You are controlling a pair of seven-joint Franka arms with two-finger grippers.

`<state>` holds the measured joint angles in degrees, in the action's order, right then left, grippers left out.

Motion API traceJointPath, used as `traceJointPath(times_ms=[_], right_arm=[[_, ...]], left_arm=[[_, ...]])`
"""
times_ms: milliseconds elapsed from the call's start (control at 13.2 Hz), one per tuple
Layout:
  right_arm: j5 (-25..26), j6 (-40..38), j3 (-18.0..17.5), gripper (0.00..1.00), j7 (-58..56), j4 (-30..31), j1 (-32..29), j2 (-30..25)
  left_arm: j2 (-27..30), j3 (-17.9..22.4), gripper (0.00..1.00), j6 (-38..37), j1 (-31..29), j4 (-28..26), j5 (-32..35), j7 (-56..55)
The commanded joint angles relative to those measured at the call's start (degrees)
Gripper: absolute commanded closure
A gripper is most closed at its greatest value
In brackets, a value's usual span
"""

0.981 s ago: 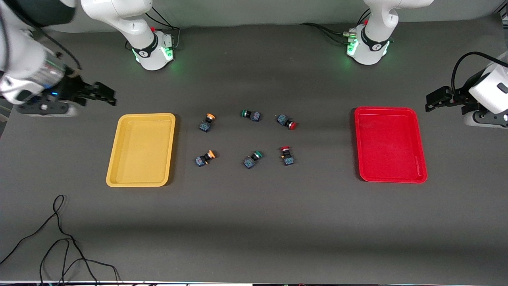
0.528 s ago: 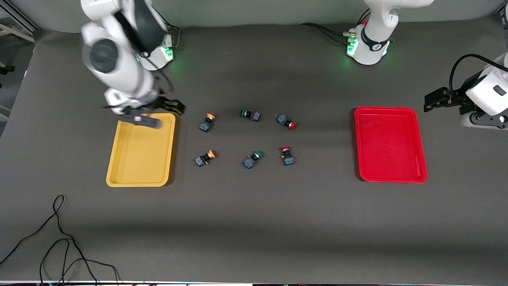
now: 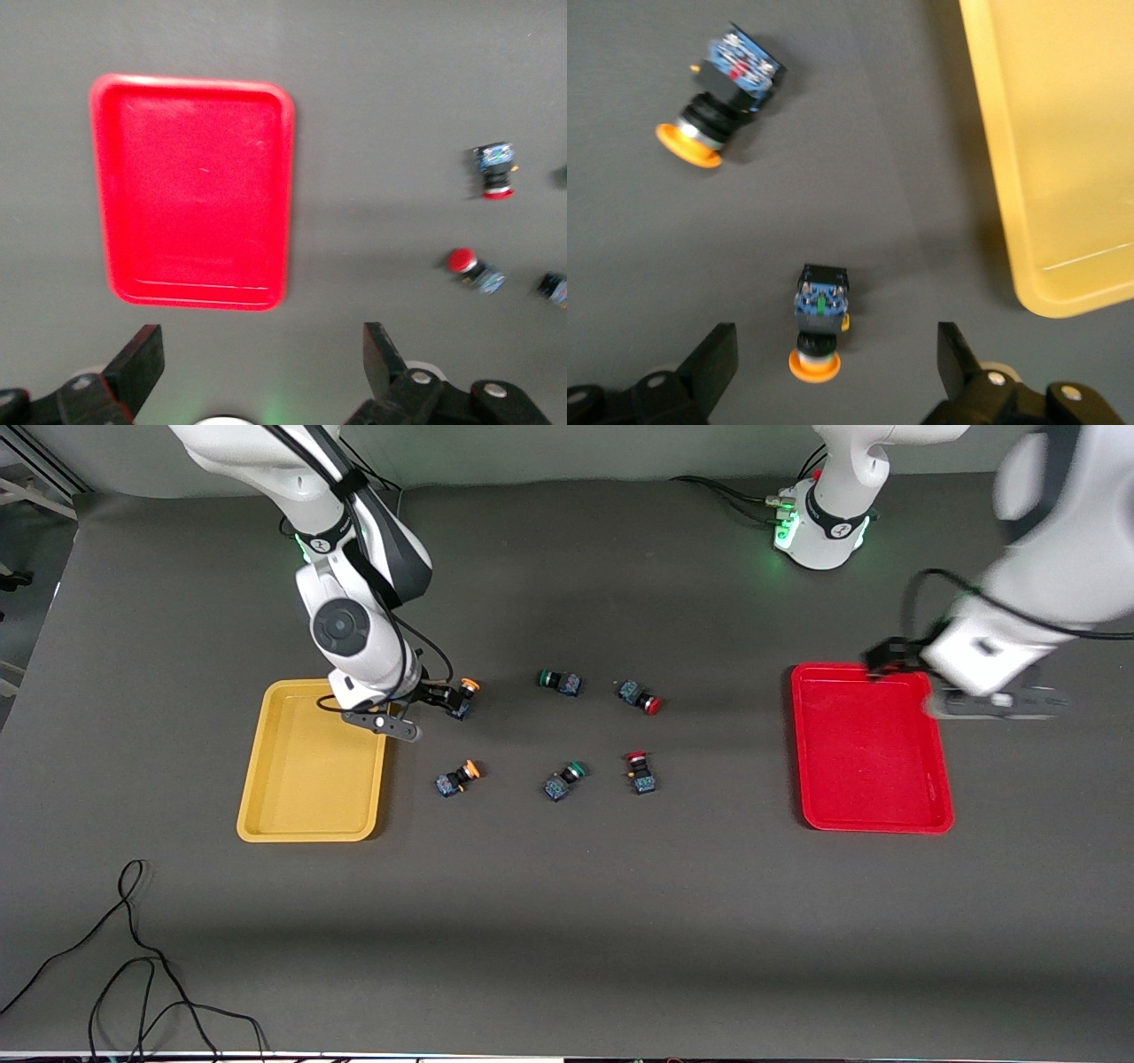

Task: Place red and yellow buttons in trays

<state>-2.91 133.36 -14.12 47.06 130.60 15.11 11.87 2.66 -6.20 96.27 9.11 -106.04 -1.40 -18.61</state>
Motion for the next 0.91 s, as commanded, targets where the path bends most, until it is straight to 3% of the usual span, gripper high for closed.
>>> traceJointPath(times_ms=[0,226,453,604,830], right_arm=[[-0.3,4.6,-0.4,0.00,5.8,-0.4,2.9,4.5],[-0.3,4.8,-0.4,0.00,6.4,-0.3,2.9,6.6],[-0.2,6.2,-0.4,0.00,7.7,-0.2,3.0,9.4],[0.2,6.4,-0.4,0.11,7.7,-0.2,2.9,10.1],[0.4,6.4,-0.4,0.44,7.7,-0.2,2.6,10.3]], left_arm=[[2.6,-6.7,0.00,3.7,0.7,-5.1,-1.7,-13.2],[0.5,-12.5,0.00,8.6,3.3,-5.7,-4.7,-28.8],[-2.9,-13.1,0.00,16.0,11.5,-5.6,-4.6,-43.6],[-4.9,-13.1,0.00,20.4,16.1,-5.4,-3.7,-54.3],[-8.0,-13.1,0.00,21.5,17.7,-5.6,-2.9,-57.3]])
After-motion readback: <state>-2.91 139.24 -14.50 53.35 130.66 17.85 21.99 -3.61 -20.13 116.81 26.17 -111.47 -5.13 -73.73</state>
